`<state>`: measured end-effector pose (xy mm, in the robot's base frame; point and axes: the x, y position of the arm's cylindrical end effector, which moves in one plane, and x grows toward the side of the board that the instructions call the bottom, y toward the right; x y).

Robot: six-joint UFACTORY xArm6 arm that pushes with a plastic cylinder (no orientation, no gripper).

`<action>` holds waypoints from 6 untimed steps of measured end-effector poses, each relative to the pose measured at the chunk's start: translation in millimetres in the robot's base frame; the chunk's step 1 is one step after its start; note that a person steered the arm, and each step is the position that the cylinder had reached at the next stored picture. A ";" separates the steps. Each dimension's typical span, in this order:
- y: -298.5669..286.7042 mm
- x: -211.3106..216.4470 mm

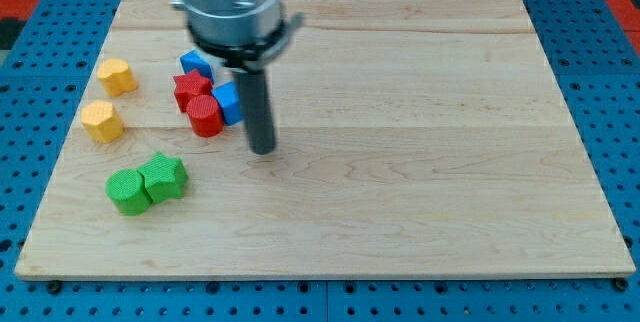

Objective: Move the blue cube and red circle left and a bit down

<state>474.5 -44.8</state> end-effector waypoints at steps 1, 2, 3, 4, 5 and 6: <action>12.4 -59.1; -42.0 -93.9; -71.0 -85.8; -72.1 -66.6; -73.7 -57.0; -76.9 -45.8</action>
